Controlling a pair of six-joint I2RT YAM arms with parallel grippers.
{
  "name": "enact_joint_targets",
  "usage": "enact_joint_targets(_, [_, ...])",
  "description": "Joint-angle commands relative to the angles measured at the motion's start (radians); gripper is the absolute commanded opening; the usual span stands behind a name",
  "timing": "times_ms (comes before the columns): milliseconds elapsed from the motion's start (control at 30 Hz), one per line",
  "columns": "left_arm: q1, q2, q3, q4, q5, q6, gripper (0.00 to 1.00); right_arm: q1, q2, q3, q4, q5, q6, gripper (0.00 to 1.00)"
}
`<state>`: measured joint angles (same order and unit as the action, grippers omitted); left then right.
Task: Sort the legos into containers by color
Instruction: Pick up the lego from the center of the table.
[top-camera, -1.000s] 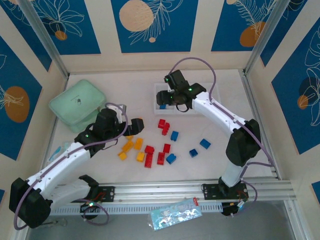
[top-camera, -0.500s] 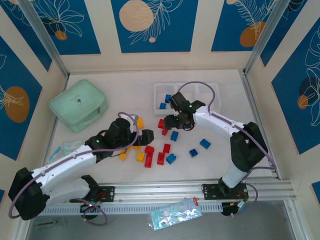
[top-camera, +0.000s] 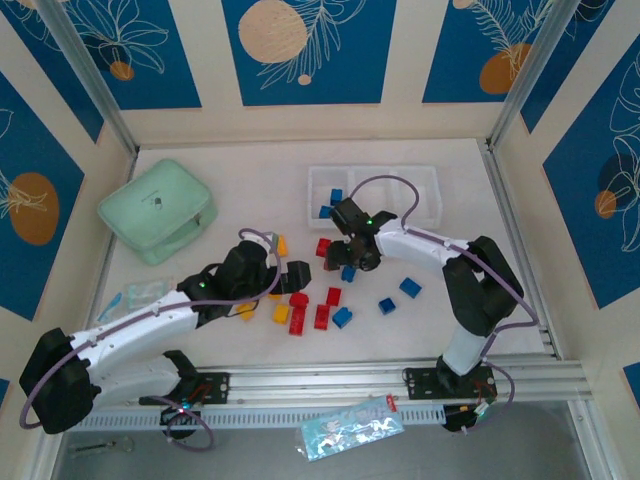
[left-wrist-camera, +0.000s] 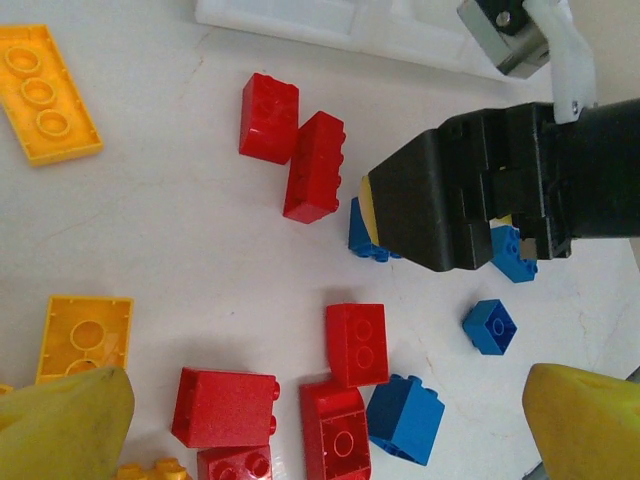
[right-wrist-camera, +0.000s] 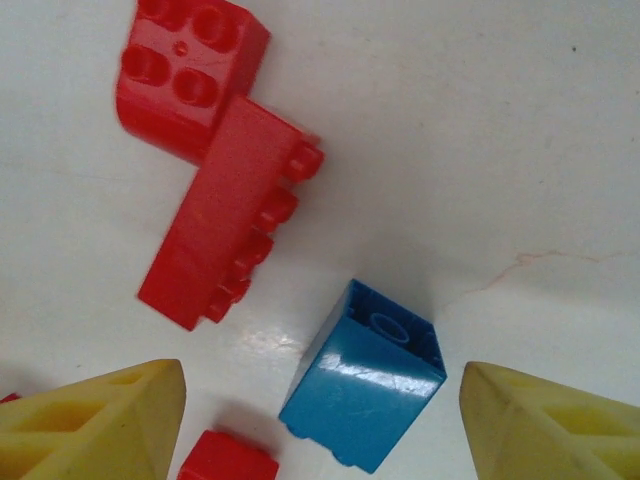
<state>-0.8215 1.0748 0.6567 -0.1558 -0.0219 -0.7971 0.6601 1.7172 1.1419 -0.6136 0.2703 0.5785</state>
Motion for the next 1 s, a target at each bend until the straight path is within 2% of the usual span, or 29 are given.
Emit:
enact_joint_targets(0, [-0.01, -0.001, -0.001, 0.002, -0.026, -0.006, 0.99, -0.003, 0.006, -0.047, 0.02, 0.019, 0.049, 0.7])
enact_joint_targets(267, [-0.01, 0.021, 0.025, -0.012, -0.036, 0.025, 0.99, -0.013, 0.051, -0.061, 0.051, -0.004, 0.064, 0.54])
enact_joint_targets(533, [-0.009, 0.037, 0.031, 0.01, -0.033, 0.044, 0.99, -0.011, 0.012, -0.062, 0.051, 0.014, 0.035, 0.38])
enact_joint_targets(800, [-0.007, -0.001, 0.024, -0.006, -0.089, 0.077, 0.99, -0.005, -0.098, -0.045, 0.025, 0.058, -0.04, 0.35])
enact_joint_targets(900, [0.004, 0.002, 0.054, -0.088, -0.137, 0.093, 0.99, -0.013, -0.11, 0.019, 0.003, 0.053, -0.068, 0.35])
enact_joint_targets(967, [0.014, 0.0, 0.06, -0.095, -0.131, 0.112, 0.99, -0.016, -0.101, 0.07, 0.0, 0.061, -0.093, 0.35])
